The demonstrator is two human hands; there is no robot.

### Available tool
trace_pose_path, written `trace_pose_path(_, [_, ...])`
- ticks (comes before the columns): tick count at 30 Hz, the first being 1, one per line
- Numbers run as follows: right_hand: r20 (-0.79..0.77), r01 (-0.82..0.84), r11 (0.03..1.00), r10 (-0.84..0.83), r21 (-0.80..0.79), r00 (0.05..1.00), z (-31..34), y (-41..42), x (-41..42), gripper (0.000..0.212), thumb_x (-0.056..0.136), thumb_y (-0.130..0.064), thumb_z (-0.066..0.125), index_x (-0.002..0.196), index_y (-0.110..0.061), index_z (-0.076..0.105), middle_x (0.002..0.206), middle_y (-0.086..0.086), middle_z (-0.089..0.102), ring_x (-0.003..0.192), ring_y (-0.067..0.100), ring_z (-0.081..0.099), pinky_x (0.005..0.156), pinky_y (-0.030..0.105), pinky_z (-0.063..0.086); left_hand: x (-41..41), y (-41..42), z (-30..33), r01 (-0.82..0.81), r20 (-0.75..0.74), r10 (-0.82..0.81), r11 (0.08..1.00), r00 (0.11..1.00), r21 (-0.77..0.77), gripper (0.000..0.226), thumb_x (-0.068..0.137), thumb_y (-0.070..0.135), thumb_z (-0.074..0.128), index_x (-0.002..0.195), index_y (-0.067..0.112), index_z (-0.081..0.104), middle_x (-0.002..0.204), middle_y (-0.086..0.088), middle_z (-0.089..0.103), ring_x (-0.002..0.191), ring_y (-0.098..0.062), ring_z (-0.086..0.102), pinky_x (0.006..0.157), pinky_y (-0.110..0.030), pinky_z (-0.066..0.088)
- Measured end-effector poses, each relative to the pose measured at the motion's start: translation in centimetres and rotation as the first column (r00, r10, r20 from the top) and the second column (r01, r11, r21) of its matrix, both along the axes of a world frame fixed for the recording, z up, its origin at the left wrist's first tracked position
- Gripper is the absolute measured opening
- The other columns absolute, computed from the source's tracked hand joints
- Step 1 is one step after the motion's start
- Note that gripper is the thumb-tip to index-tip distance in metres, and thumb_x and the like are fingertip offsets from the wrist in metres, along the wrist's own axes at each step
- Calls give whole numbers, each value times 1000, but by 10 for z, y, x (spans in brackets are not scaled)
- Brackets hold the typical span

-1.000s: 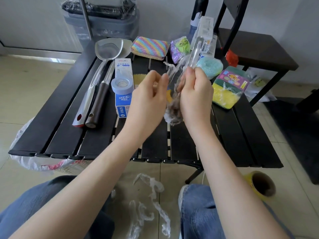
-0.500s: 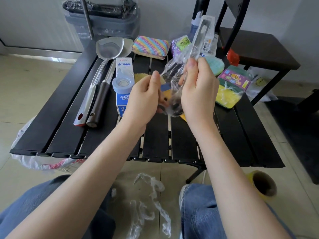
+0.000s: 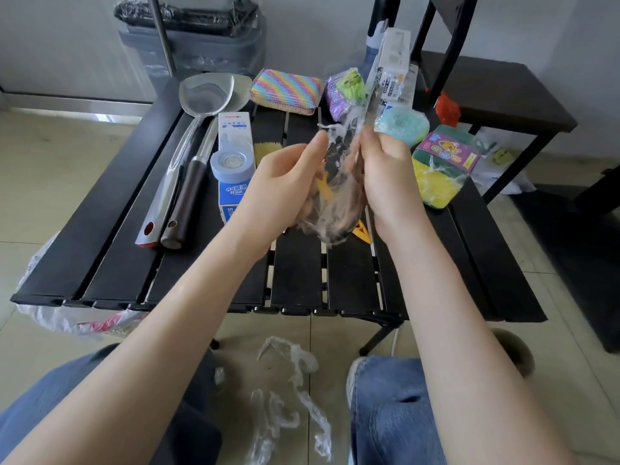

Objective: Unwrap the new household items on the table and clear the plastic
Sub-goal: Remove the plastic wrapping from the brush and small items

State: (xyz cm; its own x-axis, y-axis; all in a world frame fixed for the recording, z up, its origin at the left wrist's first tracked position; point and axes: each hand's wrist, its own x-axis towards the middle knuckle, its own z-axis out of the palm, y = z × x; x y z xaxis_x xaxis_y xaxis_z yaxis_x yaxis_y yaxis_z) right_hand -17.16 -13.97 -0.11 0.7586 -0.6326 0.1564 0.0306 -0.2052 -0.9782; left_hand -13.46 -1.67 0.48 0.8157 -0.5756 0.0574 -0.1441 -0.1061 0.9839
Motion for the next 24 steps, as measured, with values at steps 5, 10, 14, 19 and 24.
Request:
trace_pose_path(5, [34, 173, 939, -170, -298, 985, -4, -3, -6, 34, 104, -19, 38, 73, -13, 50, 61, -11, 48, 53, -12, 51, 56, 9, 37, 6, 8, -5, 100, 90, -136, 940, 987, 327, 47, 89, 51, 55, 72, 7, 62, 62, 2, 47, 56, -6, 42, 57, -20, 34])
trace_pose_path(10, [162, 335, 817, -293, -470, 942, -5, -2, -5, 37, 103, -17, 39, 67, -21, 38, 56, -13, 33, 52, -5, 45, 51, 12, 32, 7, 9, -10, -53, 372, -58, 958, 926, 282, 34, 93, 39, 57, 73, 16, 71, 67, -15, 62, 57, -11, 44, 55, -22, 32])
trace_pose_path(14, [268, 401, 756, -301, -518, 915, -4, 0, -1, 25, 101, -19, 37, 80, -11, 46, 54, -13, 32, 45, 4, 34, 46, 18, 27, -6, 1, -20, -255, 572, 123, 954, 811, 156, 32, 96, 37, 54, 73, 18, 66, 59, -5, 61, 58, -23, 53, 57, -34, 42])
trace_pose_path(19, [146, 296, 899, -262, -323, 954, 5, -1, -3, 38, 104, -19, 35, 68, -18, 44, 58, -12, 38, 51, -4, 43, 54, 14, 32, -4, -2, -18, 19, 142, 4, 987, 990, -162, 29, 102, 25, 43, 76, 16, 52, 44, 11, 42, 38, -8, 42, 41, -21, 38])
trace_pose_path(24, [23, 127, 991, -126, -47, 992, 4, -2, -7, 36, 105, -23, 36, 73, -10, 46, 65, 1, 44, 62, 7, 45, 59, 17, 36, 5, 1, -13, -42, 16, 46, 976, 999, -212, 32, 103, 29, 41, 75, 16, 51, 41, 11, 35, 34, -6, 27, 33, -15, 23])
